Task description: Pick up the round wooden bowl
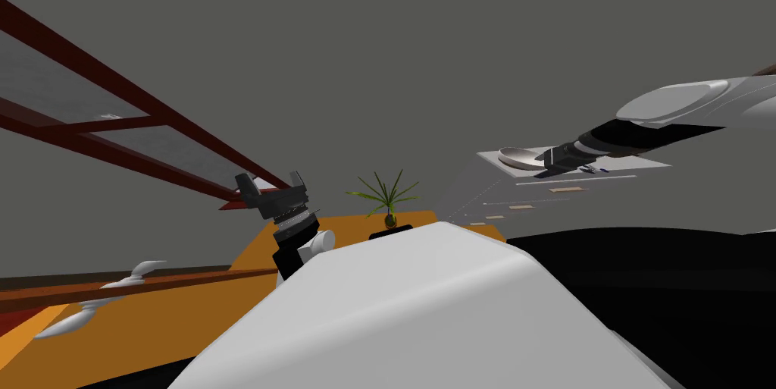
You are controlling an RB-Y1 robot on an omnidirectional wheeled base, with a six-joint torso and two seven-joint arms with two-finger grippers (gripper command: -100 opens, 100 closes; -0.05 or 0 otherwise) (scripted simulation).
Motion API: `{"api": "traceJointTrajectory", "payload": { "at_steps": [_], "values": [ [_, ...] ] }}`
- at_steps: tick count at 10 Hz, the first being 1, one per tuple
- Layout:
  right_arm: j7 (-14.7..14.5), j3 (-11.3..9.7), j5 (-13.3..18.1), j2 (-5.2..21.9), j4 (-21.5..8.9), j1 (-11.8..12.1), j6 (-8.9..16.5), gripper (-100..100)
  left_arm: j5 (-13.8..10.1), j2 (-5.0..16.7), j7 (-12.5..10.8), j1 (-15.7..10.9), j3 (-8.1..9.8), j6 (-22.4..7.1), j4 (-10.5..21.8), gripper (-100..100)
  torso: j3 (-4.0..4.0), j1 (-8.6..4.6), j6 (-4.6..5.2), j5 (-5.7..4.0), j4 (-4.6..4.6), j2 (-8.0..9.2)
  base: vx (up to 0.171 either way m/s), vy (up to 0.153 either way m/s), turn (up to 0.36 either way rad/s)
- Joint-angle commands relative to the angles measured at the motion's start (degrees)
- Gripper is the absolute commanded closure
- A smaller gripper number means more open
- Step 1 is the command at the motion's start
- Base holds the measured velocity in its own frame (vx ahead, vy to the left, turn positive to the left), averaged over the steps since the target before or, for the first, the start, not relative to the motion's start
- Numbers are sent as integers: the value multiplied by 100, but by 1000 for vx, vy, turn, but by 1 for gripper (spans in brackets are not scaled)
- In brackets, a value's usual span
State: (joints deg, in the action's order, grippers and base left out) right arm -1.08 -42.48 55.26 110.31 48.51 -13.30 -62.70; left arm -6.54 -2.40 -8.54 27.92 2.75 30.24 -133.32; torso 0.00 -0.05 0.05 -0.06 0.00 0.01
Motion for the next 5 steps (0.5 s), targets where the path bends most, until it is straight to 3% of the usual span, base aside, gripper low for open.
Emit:
{"api": "traceJointTrajectory", "payload": {
  "at_steps": [1, 2, 3, 5],
  "values": [
    [0, 0, 0, 0, 0, 0, 0, 0, 0, 0, 0, 0, 0, 0, 0, 0, 0, 0, 0, 0, 0, 0, 0, 0, 0],
    [269, -25, 110, 4, 107, -28, 35, -100, 0, 0, 0, 0, 0, 0, 0, 0, 3, 4, 0, 1, 1, 4, -61, -35, 209],
    [402, -50, 220, 8, 213, -57, 70, -100, 0, 0, 0, -2, -1, 0, 0, 0, 10, -5, -7, 0, 3, 19, -137, -82, 271],
    [712, -75, 329, 13, 319, -85, 105, -100, 0, 0, 0, -1, 0, 0, 0, 0, 29, -21, 4, -5, 13, 47, -123, -73, 108]
  ]
}}
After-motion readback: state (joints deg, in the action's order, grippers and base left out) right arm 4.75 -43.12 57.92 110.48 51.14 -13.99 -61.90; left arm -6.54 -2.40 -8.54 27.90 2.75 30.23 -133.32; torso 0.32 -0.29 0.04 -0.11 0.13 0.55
